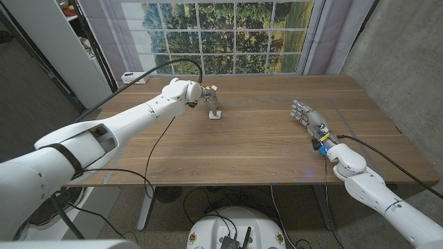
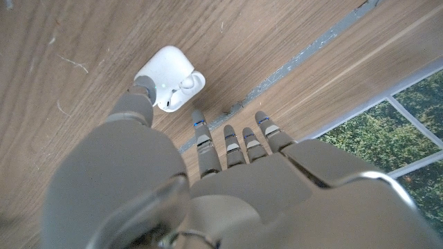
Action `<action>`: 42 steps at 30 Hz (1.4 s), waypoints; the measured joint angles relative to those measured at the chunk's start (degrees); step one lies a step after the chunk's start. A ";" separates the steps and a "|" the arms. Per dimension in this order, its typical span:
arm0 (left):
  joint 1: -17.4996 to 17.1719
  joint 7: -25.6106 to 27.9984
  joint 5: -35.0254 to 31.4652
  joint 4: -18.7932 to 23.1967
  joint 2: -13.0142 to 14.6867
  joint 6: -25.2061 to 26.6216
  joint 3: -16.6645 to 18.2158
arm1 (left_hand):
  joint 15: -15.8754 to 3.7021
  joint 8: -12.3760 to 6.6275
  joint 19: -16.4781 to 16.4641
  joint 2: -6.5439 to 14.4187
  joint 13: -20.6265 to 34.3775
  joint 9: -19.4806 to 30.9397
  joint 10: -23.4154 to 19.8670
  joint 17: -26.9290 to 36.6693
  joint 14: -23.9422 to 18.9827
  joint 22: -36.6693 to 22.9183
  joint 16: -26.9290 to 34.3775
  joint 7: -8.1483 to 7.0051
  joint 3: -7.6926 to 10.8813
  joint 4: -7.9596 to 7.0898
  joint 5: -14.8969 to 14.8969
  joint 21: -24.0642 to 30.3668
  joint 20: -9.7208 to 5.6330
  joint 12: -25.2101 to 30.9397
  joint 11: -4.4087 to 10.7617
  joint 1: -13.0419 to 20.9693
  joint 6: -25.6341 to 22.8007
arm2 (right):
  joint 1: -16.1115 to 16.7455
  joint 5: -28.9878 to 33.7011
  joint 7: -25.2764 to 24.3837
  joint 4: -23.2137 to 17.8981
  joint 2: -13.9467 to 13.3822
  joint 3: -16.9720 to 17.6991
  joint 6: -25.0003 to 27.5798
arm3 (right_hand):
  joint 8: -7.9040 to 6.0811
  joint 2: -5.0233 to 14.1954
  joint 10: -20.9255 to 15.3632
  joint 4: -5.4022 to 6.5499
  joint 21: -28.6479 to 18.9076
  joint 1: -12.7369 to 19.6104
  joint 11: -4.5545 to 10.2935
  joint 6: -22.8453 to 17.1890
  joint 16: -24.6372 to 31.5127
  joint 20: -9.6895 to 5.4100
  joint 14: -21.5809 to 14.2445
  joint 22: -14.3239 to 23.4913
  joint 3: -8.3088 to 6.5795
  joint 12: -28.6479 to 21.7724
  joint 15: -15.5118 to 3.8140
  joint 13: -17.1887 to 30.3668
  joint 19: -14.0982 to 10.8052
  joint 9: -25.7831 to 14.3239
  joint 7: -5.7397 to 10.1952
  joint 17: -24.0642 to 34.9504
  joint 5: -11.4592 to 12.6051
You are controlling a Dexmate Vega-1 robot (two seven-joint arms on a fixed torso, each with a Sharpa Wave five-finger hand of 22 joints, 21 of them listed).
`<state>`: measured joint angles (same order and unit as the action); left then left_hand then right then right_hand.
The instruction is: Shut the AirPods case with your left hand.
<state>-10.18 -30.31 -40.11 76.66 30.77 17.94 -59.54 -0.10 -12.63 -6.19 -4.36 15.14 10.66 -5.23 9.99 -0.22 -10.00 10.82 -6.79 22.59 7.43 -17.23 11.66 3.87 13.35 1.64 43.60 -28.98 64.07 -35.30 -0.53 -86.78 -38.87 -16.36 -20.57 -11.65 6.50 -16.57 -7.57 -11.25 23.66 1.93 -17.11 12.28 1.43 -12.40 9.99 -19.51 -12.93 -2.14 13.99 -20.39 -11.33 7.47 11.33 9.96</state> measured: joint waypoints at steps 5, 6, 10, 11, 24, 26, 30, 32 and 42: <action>0.91 0.25 0.69 -2.00 -1.11 -0.81 -0.78 | -0.31 0.00 0.00 0.04 0.00 0.00 0.00 0.00 -0.31 0.00 0.00 -0.29 -0.15 -0.16 -0.35 0.00 0.00 0.00 0.00 0.04 -0.29 | 0.66 -0.32 -0.27 -0.10 -0.07 0.44 -0.23 | 0.00 0.00 0.00 0.17 0.00 0.00 0.00 0.00 0.00 0.00 0.00 0.00 0.17 0.00 0.00 0.28 0.00 0.00 0.00 0.00 0.00; 1.16 0.26 0.75 -2.50 -1.41 -0.96 -1.01 | -0.31 0.00 0.00 0.31 0.00 0.05 0.00 0.00 -0.31 -0.13 0.00 -0.29 -0.16 -0.17 -0.40 0.00 0.00 0.00 0.00 0.31 -0.29 | 0.67 -0.32 -0.27 -0.10 -0.07 0.46 -0.23 | 0.00 0.00 0.00 0.17 0.00 0.00 0.00 0.00 0.00 0.00 0.00 0.00 0.17 0.00 0.00 0.28 0.00 0.00 0.00 0.00 0.00; 1.68 0.27 1.19 -3.51 -1.96 -1.25 -1.53 | -0.31 0.00 -0.19 0.34 -0.18 0.15 0.00 0.00 -0.31 -0.29 0.00 -0.64 -0.33 -0.33 -0.40 0.00 -0.19 0.00 0.00 0.28 -1.33 | 1.06 -0.47 -0.40 -0.10 -0.13 0.77 -0.36 | 0.00 0.00 0.00 0.17 0.00 0.00 0.00 0.00 0.00 0.00 0.00 0.00 0.17 0.00 0.00 0.28 0.00 0.00 0.00 0.00 0.00; 2.05 0.25 1.31 -4.00 -2.29 -1.29 -1.88 | -0.53 0.00 -0.19 0.50 -0.23 0.16 0.00 0.00 -0.53 -0.29 0.00 -0.54 -0.52 -0.52 -0.40 0.00 -0.19 0.00 0.00 0.17 -1.85 | 1.16 -0.56 -0.44 -0.10 -0.14 0.86 -0.40 | 0.00 0.00 0.00 0.17 0.00 0.00 0.00 0.00 0.00 0.00 0.00 0.00 0.17 0.00 0.00 0.27 0.00 0.00 0.00 0.00 0.00; 2.92 -0.25 1.63 -5.04 -2.88 -0.50 -3.15 | -1.32 -0.91 -1.02 1.91 -0.76 0.19 -1.62 -0.14 -1.97 -0.28 0.00 0.30 -1.26 -0.32 -0.79 -0.01 0.03 0.45 0.42 1.45 -6.17 | 1.96 -1.02 -0.80 -0.04 -0.18 1.57 -0.52 | 0.00 0.00 -0.20 0.17 0.00 0.00 -0.20 0.00 0.00 0.00 0.00 0.00 0.16 0.00 0.00 0.27 0.00 0.00 0.00 -0.01 0.00; 2.92 -0.24 1.62 -5.04 -2.88 -0.17 -3.15 | -1.34 -0.96 -1.04 2.07 -0.79 0.42 -1.93 -0.14 -2.36 -0.29 -0.01 0.77 -1.50 -0.07 -0.90 -0.01 0.05 0.45 0.70 1.61 -6.64 | 1.97 -1.02 -0.80 0.12 -0.07 1.58 -0.52 | 0.00 0.00 -0.20 0.17 0.00 0.00 -0.20 0.00 -0.01 0.00 0.00 0.00 0.16 0.01 0.00 0.27 0.00 0.00 0.00 -0.01 0.00; 2.98 -0.06 1.44 -4.71 -2.60 0.33 -3.80 | -1.66 -1.23 -1.53 2.38 -0.79 0.49 -2.69 -0.14 -3.10 -0.28 0.00 1.05 -1.66 0.09 -1.07 0.20 -0.08 0.85 0.84 2.48 -8.23 | 1.97 -1.15 -0.82 0.34 0.12 1.61 -0.72 | 0.00 0.29 -0.20 0.41 0.00 -0.29 -0.20 0.00 -0.01 0.00 0.00 0.00 0.40 0.01 0.00 0.27 0.00 0.00 0.00 -0.01 0.00; 2.91 0.12 1.31 -4.51 -2.49 0.56 -3.84 | -2.05 -1.56 -1.88 2.55 -1.01 0.58 -3.48 -0.13 -3.49 -0.28 0.22 1.52 -1.90 -0.01 -1.07 0.22 -0.19 1.08 0.85 3.03 -9.14 | 1.97 -1.16 -0.84 0.37 0.18 1.63 -0.74 | 0.00 0.30 -0.20 0.40 0.00 -0.30 -0.20 0.00 -0.01 0.00 0.00 0.00 0.40 0.01 0.00 0.26 0.00 0.00 0.00 -0.01 0.00; 0.70 3.22 0.67 -1.34 -0.72 1.67 -3.14 | -2.07 -5.02 -3.78 4.69 -0.93 3.90 -8.18 -0.13 -7.55 -0.28 0.24 3.69 -3.23 0.39 -1.06 0.44 -0.30 2.99 2.31 7.12 -16.72 | 2.21 -1.26 -0.96 0.53 0.49 1.68 -0.90 | 0.00 0.30 -0.20 0.16 0.00 -0.29 -0.20 0.00 -0.01 0.00 0.00 0.00 0.64 0.01 0.00 0.54 0.00 0.00 0.00 -0.01 0.00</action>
<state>-9.49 -27.09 -39.43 75.32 30.05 19.61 -62.68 -2.17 -17.65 -9.97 0.33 14.21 14.56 -13.41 9.86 -7.77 -10.27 11.06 -3.10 19.35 7.83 -18.29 12.10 3.57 16.35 3.96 50.72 -45.70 66.28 -36.56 -1.49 -86.25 -38.38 -14.67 -21.47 -11.65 6.80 -16.77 -7.41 -11.26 23.37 1.74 -17.11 12.27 1.42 -12.40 9.99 -18.87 -12.93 -2.14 14.53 -20.38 -11.32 7.47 11.32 9.96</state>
